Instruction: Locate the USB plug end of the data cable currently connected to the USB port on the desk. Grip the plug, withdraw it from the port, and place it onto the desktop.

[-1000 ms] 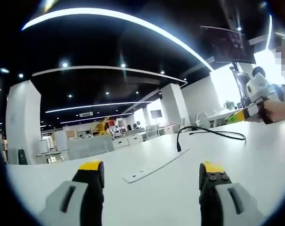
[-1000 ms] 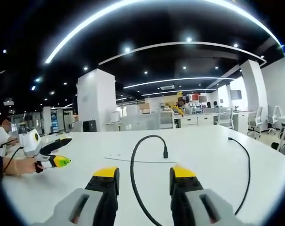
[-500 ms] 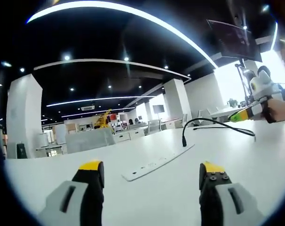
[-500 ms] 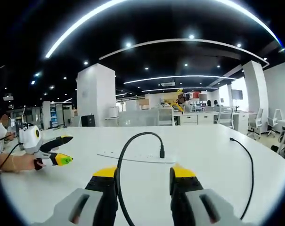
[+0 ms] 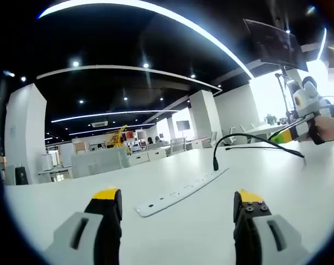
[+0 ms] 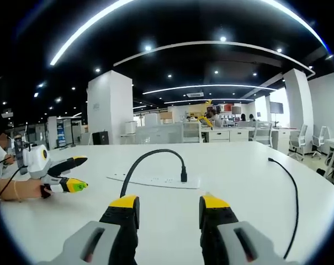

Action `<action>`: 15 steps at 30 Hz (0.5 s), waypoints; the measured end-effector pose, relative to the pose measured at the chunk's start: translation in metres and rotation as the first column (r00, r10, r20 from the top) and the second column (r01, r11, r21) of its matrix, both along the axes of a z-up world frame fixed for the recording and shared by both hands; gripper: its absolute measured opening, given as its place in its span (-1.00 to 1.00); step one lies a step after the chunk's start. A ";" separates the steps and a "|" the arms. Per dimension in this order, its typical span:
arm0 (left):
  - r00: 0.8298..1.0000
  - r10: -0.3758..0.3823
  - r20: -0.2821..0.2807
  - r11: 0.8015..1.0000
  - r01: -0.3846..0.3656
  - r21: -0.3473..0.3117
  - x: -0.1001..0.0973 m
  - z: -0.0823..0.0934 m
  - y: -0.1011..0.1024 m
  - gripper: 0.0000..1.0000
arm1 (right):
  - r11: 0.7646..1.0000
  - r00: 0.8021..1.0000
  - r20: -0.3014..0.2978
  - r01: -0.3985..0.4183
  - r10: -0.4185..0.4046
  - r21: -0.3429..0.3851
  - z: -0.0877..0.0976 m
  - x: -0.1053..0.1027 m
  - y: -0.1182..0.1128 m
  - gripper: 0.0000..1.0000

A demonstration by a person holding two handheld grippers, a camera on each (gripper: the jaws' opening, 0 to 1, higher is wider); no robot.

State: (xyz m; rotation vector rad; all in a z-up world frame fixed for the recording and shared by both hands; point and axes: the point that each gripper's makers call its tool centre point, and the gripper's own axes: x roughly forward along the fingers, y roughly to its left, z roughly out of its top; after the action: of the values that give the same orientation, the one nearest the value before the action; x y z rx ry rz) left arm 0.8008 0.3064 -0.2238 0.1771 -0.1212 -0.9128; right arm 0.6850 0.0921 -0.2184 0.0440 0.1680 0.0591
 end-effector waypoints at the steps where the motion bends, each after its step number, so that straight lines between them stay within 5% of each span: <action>1: 1.000 -0.003 0.001 1.000 0.003 0.002 0.000 0.000 -0.002 0.66 | 1.000 1.000 0.000 0.000 0.000 -0.001 0.001 0.001 0.000 -0.11; 15: 1.000 -0.024 -0.007 1.000 0.024 0.000 0.000 -0.002 -0.017 0.66 | 0.999 1.000 -0.011 -0.009 0.009 -0.031 0.005 0.010 0.002 -0.09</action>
State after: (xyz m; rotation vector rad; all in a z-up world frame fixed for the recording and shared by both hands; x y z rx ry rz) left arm 0.8012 0.2893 -0.2263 0.1734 -0.1172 -0.9376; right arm 0.6945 0.0944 -0.2132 0.0123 0.1803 0.0655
